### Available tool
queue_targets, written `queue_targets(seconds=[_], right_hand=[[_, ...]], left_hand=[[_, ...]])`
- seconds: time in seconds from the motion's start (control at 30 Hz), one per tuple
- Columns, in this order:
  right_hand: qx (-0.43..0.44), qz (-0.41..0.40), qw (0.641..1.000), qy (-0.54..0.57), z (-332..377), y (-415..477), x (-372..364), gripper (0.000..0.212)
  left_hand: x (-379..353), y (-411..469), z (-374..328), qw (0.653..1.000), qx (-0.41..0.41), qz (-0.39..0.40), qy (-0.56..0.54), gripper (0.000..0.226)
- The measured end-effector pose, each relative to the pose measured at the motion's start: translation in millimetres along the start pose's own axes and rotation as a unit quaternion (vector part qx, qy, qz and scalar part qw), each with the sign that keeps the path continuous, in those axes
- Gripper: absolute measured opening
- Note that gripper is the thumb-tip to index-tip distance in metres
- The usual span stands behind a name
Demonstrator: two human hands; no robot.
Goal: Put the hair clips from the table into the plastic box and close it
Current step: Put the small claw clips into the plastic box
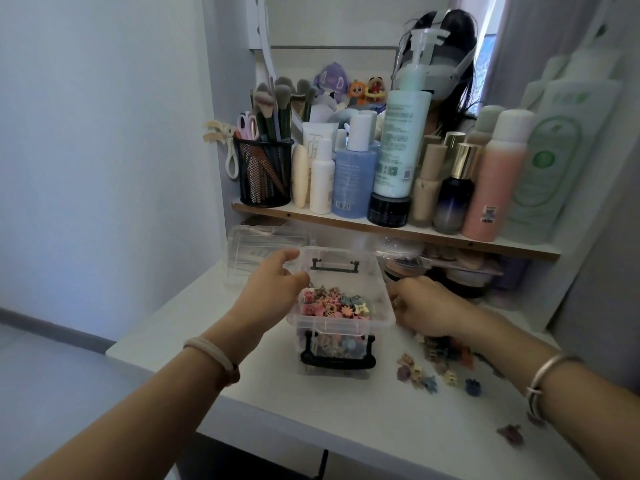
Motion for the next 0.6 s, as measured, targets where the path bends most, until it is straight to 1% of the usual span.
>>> queue_targets(seconds=[0.07, 0.17, 0.2, 0.23, 0.27, 0.3, 0.33, 0.37, 0.4, 0.43, 0.47, 0.5, 0.57, 0.6], right_hand=[[0.011, -0.006, 1.0, -0.017, 0.8, 3.2, -2.3, 0.026], [0.001, -0.003, 1.0, 0.008, 0.9, 4.5, -1.5, 0.025], [-0.007, -0.019, 1.0, 0.021, 0.7, 4.6, 3.9, 0.024], [-0.016, -0.058, 0.997, 0.045, 1.5, 4.6, 14.5, 0.022], [-0.027, -0.115, 0.989, 0.086, 4.2, 3.4, 29.9, 0.019], [-0.029, -0.171, 0.973, 0.151, 8.6, 1.1, 47.0, 0.016], [-0.021, -0.2, 0.951, 0.234, 14.8, -2.3, 63.0, 0.015], [-0.004, -0.194, 0.928, 0.319, 22.9, -4.9, 74.8, 0.015], [0.013, -0.163, 0.91, 0.381, 32.1, -6.8, 81.5, 0.013], [0.024, -0.131, 0.908, 0.396, 37.8, -8.1, 84.5, 0.01], [0.029, -0.114, 0.919, 0.377, 39.7, -7.8, 83.2, 0.008], [0.024, -0.118, 0.933, 0.34, 37.0, -6.8, 81.5, 0.009], [-0.008, -0.129, 0.965, 0.227, 22.1, -3.3, 70.6, 0.018], [-0.022, -0.115, 0.98, 0.16, 14.8, -2.1, 60.3, 0.023]], left_hand=[[0.5, -0.4, -0.5, 1.0, -0.003, -0.002, -0.003, 0.047], [0.4, 0.8, -0.4, 1.0, -0.003, -0.006, -0.005, 0.046], [0.4, 0.8, -0.5, 1.0, -0.002, -0.007, -0.004, 0.046], [0.5, 0.9, -0.5, 1.0, -0.002, -0.008, -0.002, 0.046], [0.6, 0.8, -0.9, 1.0, -0.002, -0.01, -0.001, 0.046], [0.5, 0.7, -1.4, 1.0, -0.002, -0.011, 0.0, 0.046], [0.0, 0.7, -2.2, 1.0, -0.003, -0.012, 0.001, 0.046], [-0.4, 0.8, -2.5, 1.0, -0.004, -0.013, 0.001, 0.046], [-0.5, 0.9, -2.5, 1.0, -0.004, -0.014, -0.001, 0.046], [-1.3, 1.3, -2.2, 1.0, -0.003, -0.014, -0.003, 0.046], [-0.6, 1.1, -2.1, 1.0, -0.002, -0.014, -0.004, 0.047], [-0.4, 1.2, -2.2, 1.0, -0.001, -0.013, -0.005, 0.047], [-0.1, 1.7, -2.4, 1.0, -0.001, -0.014, -0.007, 0.047], [-0.1, 2.5, -2.6, 1.0, -0.002, -0.018, -0.009, 0.047]])
Point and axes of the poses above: each hand's wrist, its own y-axis towards the middle knuckle, its own x-axis out of the back of the hand, z = x × y, the point moved 5 cm from there along y, towards the middle knuckle, and after that the axes turned 9 degrees about -z, right-handed, at the moved point
